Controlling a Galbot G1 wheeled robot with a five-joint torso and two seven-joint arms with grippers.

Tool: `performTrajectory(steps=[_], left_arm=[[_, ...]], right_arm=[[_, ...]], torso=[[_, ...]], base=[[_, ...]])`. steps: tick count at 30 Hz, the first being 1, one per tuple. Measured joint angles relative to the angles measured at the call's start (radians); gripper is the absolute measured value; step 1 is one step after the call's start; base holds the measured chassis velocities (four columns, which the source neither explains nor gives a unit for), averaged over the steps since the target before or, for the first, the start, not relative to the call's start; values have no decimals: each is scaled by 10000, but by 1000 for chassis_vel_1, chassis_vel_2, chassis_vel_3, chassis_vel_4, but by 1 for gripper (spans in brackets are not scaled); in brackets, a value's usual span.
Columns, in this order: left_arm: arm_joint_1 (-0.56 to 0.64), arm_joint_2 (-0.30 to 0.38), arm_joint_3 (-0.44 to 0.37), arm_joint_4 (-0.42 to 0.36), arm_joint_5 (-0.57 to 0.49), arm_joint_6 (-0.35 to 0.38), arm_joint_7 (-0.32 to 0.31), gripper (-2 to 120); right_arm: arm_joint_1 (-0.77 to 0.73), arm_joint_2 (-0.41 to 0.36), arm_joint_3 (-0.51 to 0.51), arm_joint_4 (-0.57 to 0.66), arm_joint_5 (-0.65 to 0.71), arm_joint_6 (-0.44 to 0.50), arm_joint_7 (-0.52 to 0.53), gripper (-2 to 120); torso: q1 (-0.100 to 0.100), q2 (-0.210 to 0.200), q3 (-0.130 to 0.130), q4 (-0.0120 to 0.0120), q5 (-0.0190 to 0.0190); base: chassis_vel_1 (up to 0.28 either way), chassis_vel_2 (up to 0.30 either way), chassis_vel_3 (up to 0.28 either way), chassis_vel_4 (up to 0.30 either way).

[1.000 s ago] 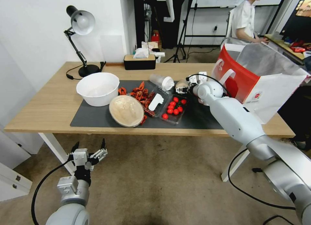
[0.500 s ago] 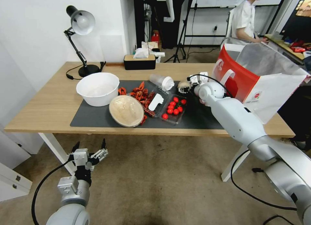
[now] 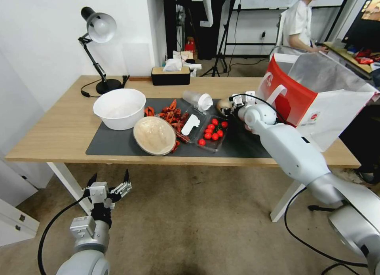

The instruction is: Pick up the trash from the table and place it into the takeout bag.

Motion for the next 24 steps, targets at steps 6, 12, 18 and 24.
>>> performTrajectory(steps=[6, 12, 18, 24], left_arm=[[6, -2, -7, -165, 47, 19, -4, 100], [76, -43, 15, -331, 161, 28, -8, 100], [188, -62, 5, -390, 193, 27, -9, 100], [243, -118, -1, -459, 201, 20, -14, 100]], right_arm=[[-628, -914, 596, 1824, -154, -143, 263, 7], [-1072, -1462, 819, 2991, -450, -269, 325, 7], [-1555, -1992, 962, 4109, -886, -267, 194, 7], [-1976, -2595, 1404, 5208, -1160, -128, -43, 7]], torso=[[0, 0, -1, -2, -3], [0, 1, -1, 1, -1], [0, 0, -1, 0, 0], [0, 1, -1, -1, 0]], base=[[0, 0, 0, 0], [0, 0, 0, 0], [0, 0, 0, 0], [0, 0, 0, 0]])
